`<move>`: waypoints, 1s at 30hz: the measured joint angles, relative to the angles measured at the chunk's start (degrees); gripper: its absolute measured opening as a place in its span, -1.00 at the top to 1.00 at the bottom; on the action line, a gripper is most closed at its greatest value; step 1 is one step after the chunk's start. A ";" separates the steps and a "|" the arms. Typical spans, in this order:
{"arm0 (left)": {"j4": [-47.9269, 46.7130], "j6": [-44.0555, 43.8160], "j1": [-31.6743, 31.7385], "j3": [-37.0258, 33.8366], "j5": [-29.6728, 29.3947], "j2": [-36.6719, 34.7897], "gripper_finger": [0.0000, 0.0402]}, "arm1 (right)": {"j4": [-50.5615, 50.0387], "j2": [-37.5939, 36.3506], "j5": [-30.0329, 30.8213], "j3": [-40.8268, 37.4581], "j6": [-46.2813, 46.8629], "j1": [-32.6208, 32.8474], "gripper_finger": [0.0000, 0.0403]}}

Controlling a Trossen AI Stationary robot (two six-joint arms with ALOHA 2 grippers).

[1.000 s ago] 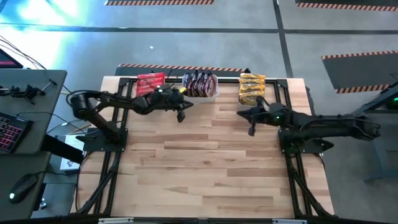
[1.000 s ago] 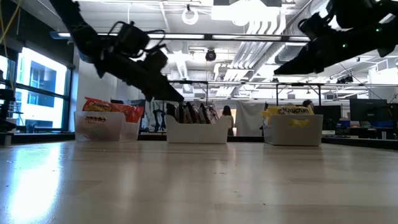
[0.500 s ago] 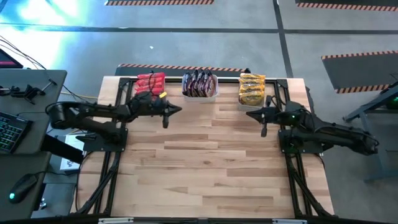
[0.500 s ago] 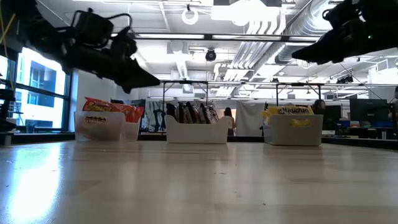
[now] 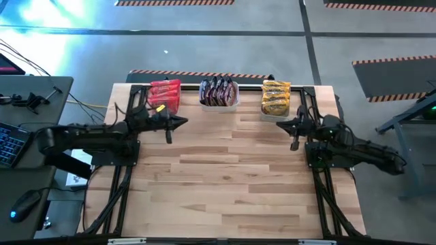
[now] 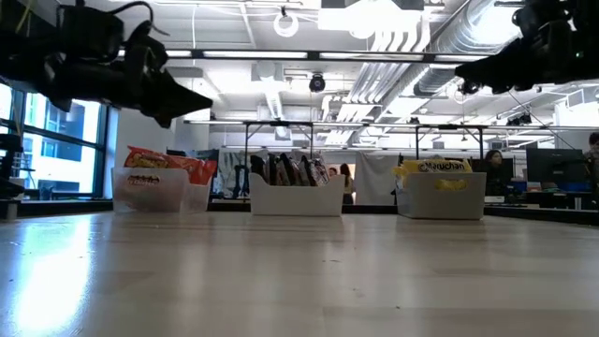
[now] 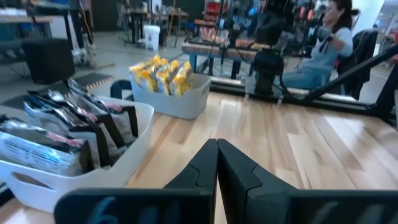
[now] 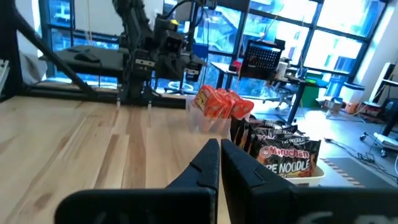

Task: Sort Maruchan noodles
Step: Return to Home Position

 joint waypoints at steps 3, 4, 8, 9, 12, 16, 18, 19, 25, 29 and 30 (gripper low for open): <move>-0.08 -0.03 0.83 -2.07 0.35 -3.32 1.00 | -0.04 -3.24 0.46 -1.51 0.42 0.00 1.00; -0.13 -0.08 1.18 -2.79 0.54 -4.35 1.00 | -0.05 -4.45 0.64 -1.99 0.51 0.00 1.00; 0.20 -1.46 2.09 -6.00 1.41 -8.98 1.00 | 0.43 -6.79 1.72 -3.35 0.87 0.00 1.00; 0.33 -1.62 2.21 -7.04 1.44 -10.33 1.00 | 0.06 -6.55 2.06 -3.46 0.93 0.00 1.00; -3.22 -1.61 2.30 -7.39 1.15 -13.90 1.00 | -0.08 -6.74 2.35 -3.46 1.77 0.00 1.00; -5.30 0.33 2.30 -7.36 0.92 -16.96 1.00 | -0.33 -6.75 2.54 -3.44 1.60 0.00 1.00; -5.61 0.46 2.35 -7.37 0.13 -18.08 1.00 | -0.42 -6.75 2.58 -3.44 1.58 0.00 1.00; -5.81 0.43 2.54 -7.37 -0.11 -18.45 1.00 | -0.42 -6.75 2.58 -3.44 1.63 0.00 1.00; -5.86 -0.76 3.72 -7.37 -0.31 -20.83 1.00 | 2.23 -6.76 3.97 -6.54 2.92 0.00 1.00; -7.61 -1.65 4.41 -7.37 -0.31 -24.19 1.00 | 6.15 -6.77 5.31 -8.34 3.02 0.00 1.00; -8.93 -1.93 4.53 -7.37 -0.32 -25.25 1.00 | 6.73 -6.77 5.31 -8.34 2.75 0.00 1.00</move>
